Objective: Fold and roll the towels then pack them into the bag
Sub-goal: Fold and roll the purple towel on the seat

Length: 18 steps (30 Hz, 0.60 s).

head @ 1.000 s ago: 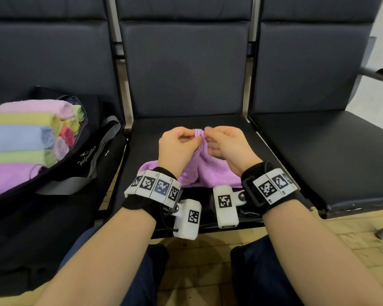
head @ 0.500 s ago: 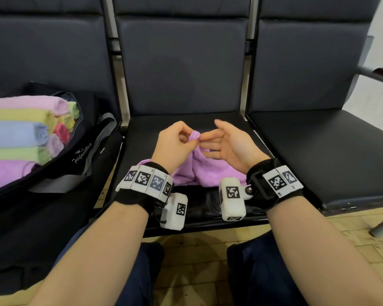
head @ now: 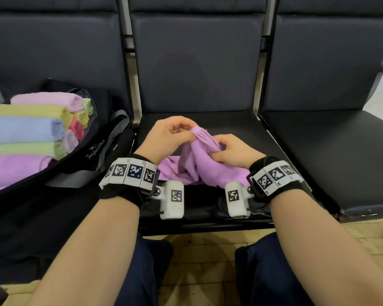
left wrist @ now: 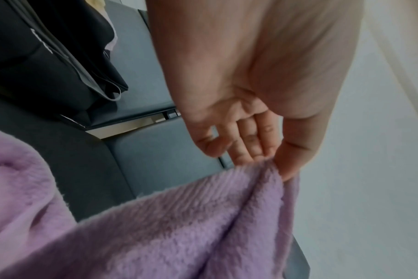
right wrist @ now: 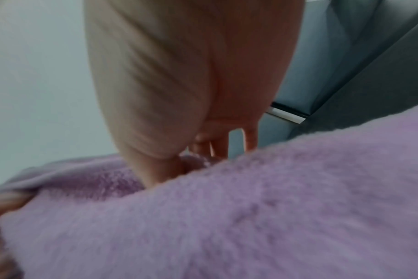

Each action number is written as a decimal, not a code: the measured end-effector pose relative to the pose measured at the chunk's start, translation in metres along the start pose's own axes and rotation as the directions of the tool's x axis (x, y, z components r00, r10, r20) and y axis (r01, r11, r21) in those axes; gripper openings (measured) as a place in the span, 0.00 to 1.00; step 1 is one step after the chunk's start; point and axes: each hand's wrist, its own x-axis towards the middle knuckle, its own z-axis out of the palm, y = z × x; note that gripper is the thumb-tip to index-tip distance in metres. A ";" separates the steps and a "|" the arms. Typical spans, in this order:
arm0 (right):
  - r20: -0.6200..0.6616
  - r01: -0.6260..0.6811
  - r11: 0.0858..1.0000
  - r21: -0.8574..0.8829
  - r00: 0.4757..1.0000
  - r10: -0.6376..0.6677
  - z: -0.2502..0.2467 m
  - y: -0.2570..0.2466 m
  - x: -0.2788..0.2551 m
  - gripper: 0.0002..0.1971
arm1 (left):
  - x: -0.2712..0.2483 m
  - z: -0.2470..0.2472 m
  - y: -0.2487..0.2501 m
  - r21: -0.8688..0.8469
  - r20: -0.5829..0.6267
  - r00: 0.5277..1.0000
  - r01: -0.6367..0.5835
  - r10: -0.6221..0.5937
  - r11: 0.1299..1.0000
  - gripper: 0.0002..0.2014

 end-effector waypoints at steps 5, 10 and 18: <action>-0.418 0.059 0.987 -0.150 0.901 -0.118 -0.001 0.009 0.007 0.09 | 0.011 -0.006 -0.003 -0.147 -0.217 0.976 -0.024 -0.008 0.989 0.13; -0.491 0.175 0.984 -0.036 0.855 -0.170 -0.001 -0.006 0.000 0.14 | 0.012 -0.001 -0.003 -0.318 -0.329 0.943 -0.166 0.055 0.934 0.10; -0.333 0.190 0.925 0.330 0.940 -0.074 -0.001 -0.014 -0.010 0.08 | 0.006 0.016 -0.005 -0.131 -0.096 0.995 -0.018 0.006 0.991 0.10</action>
